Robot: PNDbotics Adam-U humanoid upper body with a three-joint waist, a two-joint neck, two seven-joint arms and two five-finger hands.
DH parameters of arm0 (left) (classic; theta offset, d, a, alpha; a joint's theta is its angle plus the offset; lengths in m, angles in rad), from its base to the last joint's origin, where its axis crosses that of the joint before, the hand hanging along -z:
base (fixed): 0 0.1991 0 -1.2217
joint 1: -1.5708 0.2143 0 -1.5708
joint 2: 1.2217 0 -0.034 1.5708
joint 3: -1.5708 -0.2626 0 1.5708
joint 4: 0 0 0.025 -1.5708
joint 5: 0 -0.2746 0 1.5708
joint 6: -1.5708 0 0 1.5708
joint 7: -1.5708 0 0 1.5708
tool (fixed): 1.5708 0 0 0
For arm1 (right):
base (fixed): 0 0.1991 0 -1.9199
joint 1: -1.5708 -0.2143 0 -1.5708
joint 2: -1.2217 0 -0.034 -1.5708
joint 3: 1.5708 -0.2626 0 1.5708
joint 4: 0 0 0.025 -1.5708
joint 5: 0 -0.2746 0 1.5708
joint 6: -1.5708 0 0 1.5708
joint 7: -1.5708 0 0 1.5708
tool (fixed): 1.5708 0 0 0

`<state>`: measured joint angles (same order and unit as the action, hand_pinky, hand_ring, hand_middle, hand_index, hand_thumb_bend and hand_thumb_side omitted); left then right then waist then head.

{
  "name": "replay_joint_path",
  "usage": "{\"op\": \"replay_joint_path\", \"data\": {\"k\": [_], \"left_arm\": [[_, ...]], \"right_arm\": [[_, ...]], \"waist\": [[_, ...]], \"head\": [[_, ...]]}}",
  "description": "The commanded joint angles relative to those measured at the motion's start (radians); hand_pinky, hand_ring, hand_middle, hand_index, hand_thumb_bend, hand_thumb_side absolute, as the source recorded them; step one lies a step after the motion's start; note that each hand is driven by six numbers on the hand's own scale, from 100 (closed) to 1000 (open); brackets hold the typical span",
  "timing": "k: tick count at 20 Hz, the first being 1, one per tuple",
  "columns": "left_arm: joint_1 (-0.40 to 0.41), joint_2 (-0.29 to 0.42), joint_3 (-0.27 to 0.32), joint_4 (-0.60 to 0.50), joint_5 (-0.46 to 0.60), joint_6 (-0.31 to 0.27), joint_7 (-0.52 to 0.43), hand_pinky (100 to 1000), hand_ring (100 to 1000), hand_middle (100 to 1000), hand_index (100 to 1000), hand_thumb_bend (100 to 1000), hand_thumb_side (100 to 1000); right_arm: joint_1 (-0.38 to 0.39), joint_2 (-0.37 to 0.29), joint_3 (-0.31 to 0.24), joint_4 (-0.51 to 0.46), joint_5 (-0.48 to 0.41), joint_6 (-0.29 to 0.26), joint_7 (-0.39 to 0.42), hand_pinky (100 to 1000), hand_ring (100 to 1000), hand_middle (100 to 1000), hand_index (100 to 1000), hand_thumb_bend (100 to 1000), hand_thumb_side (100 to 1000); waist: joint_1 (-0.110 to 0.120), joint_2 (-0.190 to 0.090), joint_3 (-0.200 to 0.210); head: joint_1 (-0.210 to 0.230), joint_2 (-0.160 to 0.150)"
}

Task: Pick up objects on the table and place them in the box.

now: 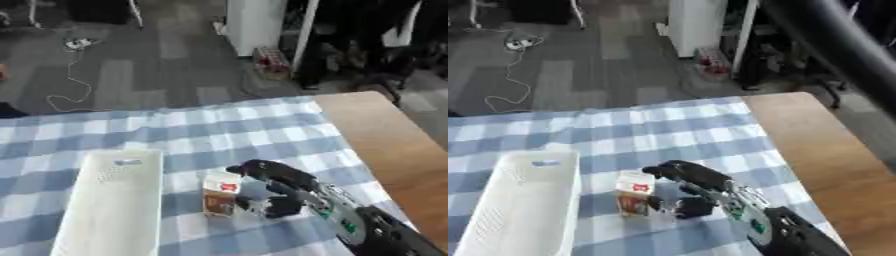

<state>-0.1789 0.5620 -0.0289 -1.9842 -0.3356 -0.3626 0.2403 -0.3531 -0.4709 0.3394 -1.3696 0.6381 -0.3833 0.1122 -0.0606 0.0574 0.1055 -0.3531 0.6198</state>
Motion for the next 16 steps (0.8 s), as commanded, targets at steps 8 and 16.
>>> {"op": "replay_joint_path", "data": {"k": [8, 16], "left_arm": [[-0.044, 0.02, -0.004, -0.016, 0.035, 0.0, -0.016, 394, 453, 638, 763, 129, 912], [-0.072, 0.021, -0.009, -0.016, 0.065, -0.001, -0.033, 395, 454, 638, 763, 131, 912]], "right_arm": [[-0.037, 0.014, 0.001, 0.063, 0.015, 0.009, -0.041, 946, 791, 784, 1000, 303, 1000], [-0.05, 0.023, 0.01, 0.054, 0.007, -0.003, -0.072, 605, 538, 626, 935, 279, 1000]], "waist": [[-0.002, -0.01, 0.02], [-0.008, -0.012, 0.038]], "head": [[-0.011, -0.001], [-0.007, -0.004]]}}
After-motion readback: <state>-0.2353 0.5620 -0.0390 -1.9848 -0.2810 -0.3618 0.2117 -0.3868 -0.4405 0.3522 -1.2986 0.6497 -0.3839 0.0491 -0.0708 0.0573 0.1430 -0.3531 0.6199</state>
